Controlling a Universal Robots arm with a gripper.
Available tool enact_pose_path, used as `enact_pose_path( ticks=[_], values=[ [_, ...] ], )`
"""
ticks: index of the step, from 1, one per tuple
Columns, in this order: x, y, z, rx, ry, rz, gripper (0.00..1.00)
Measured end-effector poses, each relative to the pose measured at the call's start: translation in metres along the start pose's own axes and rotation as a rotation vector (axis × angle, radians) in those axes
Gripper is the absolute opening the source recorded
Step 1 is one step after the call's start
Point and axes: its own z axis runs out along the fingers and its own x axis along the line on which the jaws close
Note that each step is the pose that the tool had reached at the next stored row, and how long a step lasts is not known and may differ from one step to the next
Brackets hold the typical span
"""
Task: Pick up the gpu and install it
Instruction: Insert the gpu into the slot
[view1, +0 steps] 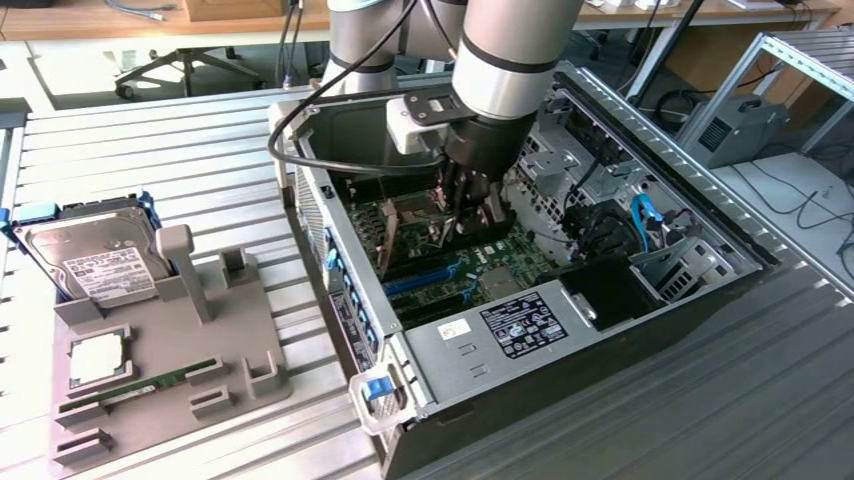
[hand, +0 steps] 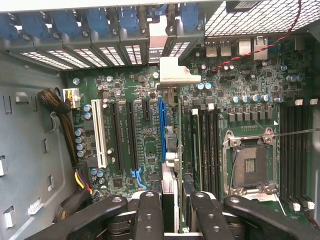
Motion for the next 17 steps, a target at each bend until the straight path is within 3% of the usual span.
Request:
enact_pose_path(
  ticks=[17],
  values=[
    [0.0002,0.0001,0.0046,0.0000,0.0000,0.000,0.27]
  ],
)
